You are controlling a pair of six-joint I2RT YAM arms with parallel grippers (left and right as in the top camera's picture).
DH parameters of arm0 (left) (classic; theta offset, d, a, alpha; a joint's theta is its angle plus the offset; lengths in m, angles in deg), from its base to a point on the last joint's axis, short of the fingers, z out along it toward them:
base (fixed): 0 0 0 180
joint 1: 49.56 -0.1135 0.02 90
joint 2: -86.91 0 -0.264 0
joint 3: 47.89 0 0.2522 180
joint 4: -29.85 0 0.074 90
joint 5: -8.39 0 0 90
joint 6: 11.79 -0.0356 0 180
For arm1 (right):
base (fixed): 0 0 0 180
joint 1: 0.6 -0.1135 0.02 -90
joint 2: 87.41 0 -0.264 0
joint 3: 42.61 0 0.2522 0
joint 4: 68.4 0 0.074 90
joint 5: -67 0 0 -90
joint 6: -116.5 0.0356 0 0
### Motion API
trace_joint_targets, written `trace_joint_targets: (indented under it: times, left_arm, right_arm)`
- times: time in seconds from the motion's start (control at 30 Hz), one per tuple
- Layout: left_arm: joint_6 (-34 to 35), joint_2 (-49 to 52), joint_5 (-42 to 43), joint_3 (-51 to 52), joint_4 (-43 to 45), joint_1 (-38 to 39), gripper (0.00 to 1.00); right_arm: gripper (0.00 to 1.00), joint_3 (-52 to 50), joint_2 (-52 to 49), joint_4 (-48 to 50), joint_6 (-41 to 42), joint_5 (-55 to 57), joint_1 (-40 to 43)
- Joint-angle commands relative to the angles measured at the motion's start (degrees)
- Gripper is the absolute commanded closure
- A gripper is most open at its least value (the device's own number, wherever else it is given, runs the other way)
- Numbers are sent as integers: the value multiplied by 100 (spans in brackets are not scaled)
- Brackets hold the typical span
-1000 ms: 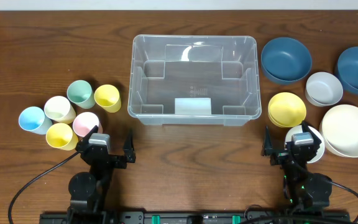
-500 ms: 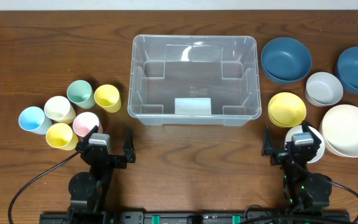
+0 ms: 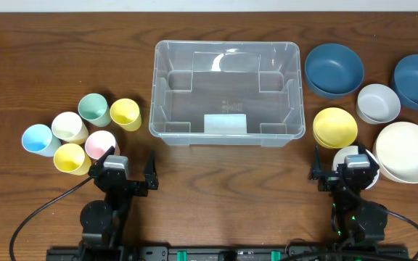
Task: Pack container
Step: 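Move the right gripper toward the dark teal bowl on the right, then grasp the rim of the dark teal bowl with the right gripper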
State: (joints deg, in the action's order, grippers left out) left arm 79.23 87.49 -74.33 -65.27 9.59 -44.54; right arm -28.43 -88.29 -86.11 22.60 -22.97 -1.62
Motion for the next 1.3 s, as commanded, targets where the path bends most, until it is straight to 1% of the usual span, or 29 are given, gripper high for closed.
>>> trace_joint_targets:
  times: [0.0,0.1,0.13,0.2,0.3,0.4,0.47,0.53,0.63,0.77,0.9,1.0,1.2,1.27]
  left_arm:
    - [-103,-35,-44,179,-44,-24,2]
    - [-103,-35,-44,179,-44,-24,2]
    - [-103,-35,-44,179,-44,-24,2]
    - [-103,-35,-44,179,-44,-24,2]
    - [-103,-35,-44,179,-44,-24,2]
    - [-103,-35,-44,179,-44,-24,2]
    - [-103,-35,-44,179,-44,-24,2]
    - [-103,-35,-44,179,-44,-24,2]
    - [-103,-35,-44,179,-44,-24,2]
    - [-103,-35,-44,179,-44,-24,2]
    - [-103,-35,-44,179,-44,-24,2]
    - [-103,-35,-44,179,-44,-24,2]
    - [-103,-35,-44,179,-44,-24,2]
    - [-103,-35,-44,179,-44,-24,2]
  right_arm:
    - [1,-7,-57,-9,409,37,37]
    - [1,92,-57,-146,992,35,37]
    - [1,225,-57,-328,1259,35,37]
    - [1,538,-63,-702,1443,35,37]
    - [1,1290,-195,-1228,1340,39,37]
    - [1,2297,-706,-1596,1108,111,37]
    - [1,3012,-1248,-1851,1108,149,37]
    - [1,3895,-2031,-2249,1113,151,37]
    - [1,5233,-3314,-3150,1276,208,122]
    - [1,7149,-5160,-4503,1287,55,452]
    - [1,8701,-6607,-5589,1287,-127,715]
    - [1,9278,-7342,-6035,1287,-260,717]
    - [1,9278,-8131,-6382,1198,-304,719]
    - [5,9278,-8336,-6365,1233,-302,748]
